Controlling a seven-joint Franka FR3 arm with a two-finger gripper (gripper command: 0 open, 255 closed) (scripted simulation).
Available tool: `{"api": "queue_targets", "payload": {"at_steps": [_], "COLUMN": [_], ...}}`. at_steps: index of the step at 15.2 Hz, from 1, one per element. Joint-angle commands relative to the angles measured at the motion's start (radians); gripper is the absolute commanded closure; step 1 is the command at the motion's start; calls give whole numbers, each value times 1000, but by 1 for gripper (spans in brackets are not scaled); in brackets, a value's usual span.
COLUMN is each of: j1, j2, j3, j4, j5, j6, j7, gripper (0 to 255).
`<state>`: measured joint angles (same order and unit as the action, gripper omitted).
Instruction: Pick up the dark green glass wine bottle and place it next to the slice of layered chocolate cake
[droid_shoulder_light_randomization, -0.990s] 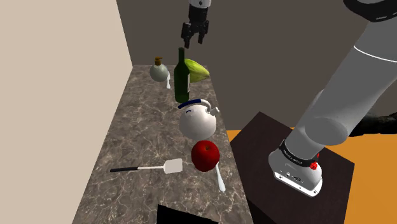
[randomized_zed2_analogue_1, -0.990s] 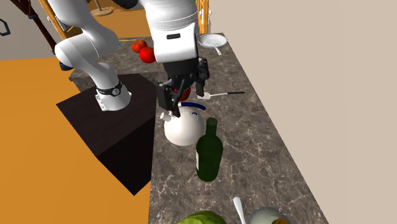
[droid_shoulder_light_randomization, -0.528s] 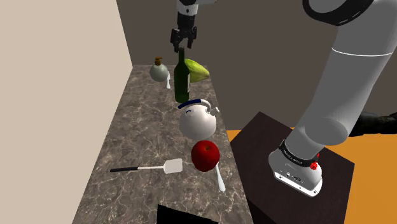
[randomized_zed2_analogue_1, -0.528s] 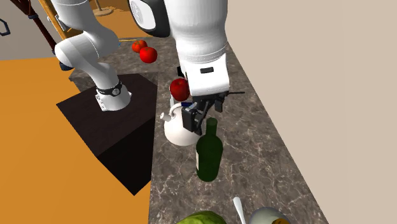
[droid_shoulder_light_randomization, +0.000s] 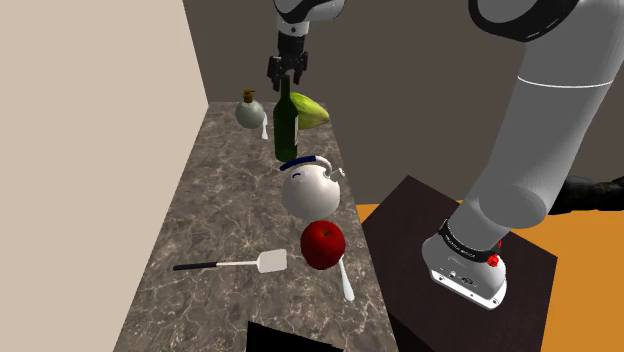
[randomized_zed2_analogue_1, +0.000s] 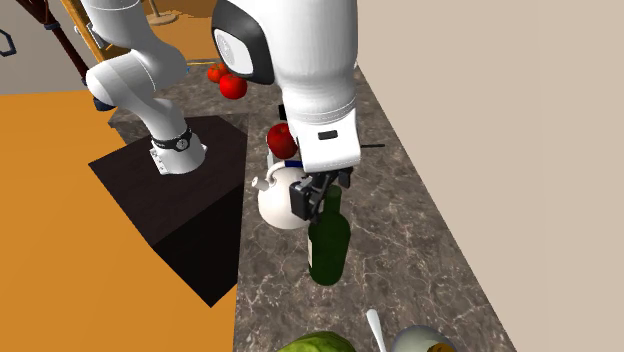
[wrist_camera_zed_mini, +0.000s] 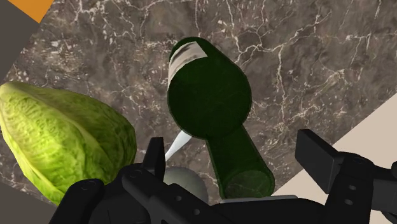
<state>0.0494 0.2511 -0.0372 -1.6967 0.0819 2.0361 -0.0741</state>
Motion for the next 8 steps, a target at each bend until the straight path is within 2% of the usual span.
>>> {"api": "queue_targets", "payload": {"at_steps": [1,5,6,8], "j1": [0,0,0,0], "j2": [1,1,1,1], "j3": [0,0,0,0], "j4": [0,0,0,0], "j5": [0,0,0,0], "j6": [1,1,1,1], "j7": [0,0,0,0], "gripper": [0,0,255,255]}}
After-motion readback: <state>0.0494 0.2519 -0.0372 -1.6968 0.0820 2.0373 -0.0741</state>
